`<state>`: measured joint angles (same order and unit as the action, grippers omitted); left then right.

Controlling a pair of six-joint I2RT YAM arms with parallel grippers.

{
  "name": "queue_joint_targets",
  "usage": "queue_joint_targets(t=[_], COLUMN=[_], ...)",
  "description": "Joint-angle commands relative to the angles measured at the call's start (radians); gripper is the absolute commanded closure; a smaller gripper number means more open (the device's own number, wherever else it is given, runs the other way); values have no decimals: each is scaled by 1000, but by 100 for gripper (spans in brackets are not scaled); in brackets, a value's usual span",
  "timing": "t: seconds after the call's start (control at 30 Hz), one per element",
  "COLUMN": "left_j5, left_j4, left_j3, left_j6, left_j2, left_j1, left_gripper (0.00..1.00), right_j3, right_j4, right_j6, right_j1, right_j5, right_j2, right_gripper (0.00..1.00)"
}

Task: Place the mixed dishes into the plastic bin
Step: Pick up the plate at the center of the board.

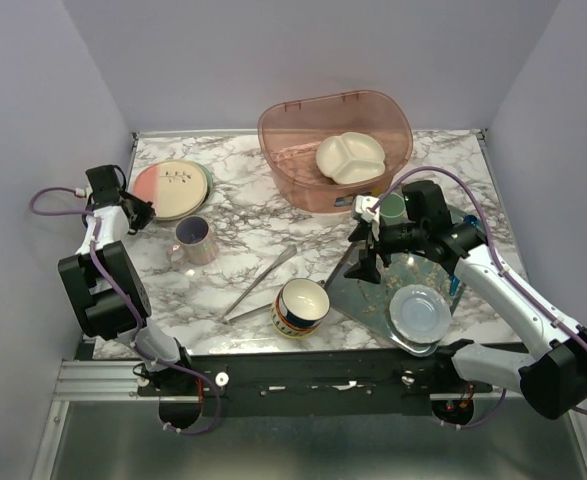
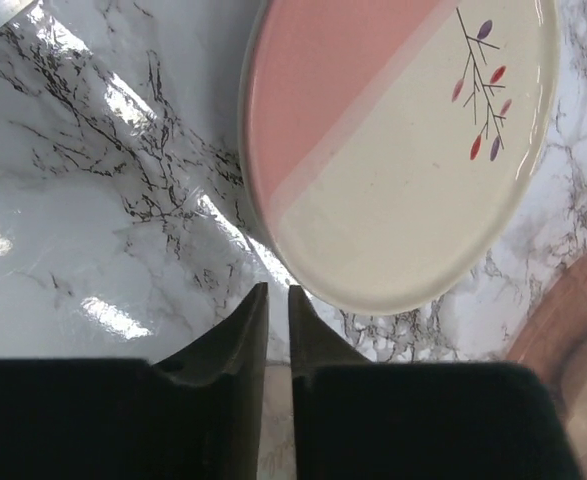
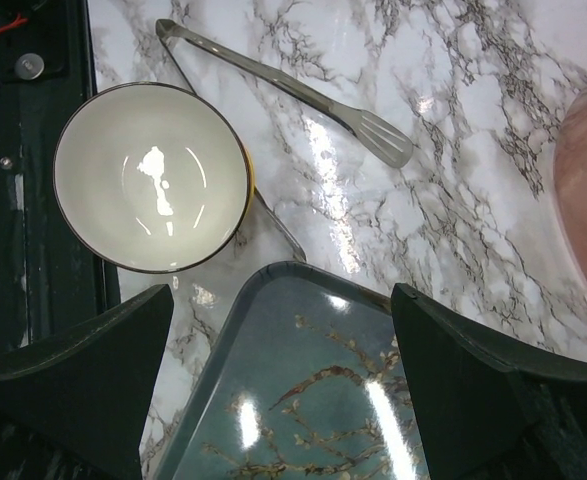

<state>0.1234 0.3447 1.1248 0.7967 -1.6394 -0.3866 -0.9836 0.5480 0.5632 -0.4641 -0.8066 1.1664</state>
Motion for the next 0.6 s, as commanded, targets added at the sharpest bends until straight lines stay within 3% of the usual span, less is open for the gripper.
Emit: queue_joint_targets(t=[0.0, 0.17, 0.57], left_j5=[-13, -14, -24], left_j4=[-38, -23, -21], left_j3=[4, 46, 125], left_j6=[7, -2, -1], left_j2=[-31, -85, -177], left_j1=[-15, -31, -34], left_gripper=[64, 58, 61], right_j3=[-7, -9, -13], right_j4=[21, 23, 21], right_j6=[15, 17, 18], right_j1=[-8, -13, -27], right_j5=[12, 12, 27], right_j2=[-8, -7, 6], right_gripper=[2, 2, 2])
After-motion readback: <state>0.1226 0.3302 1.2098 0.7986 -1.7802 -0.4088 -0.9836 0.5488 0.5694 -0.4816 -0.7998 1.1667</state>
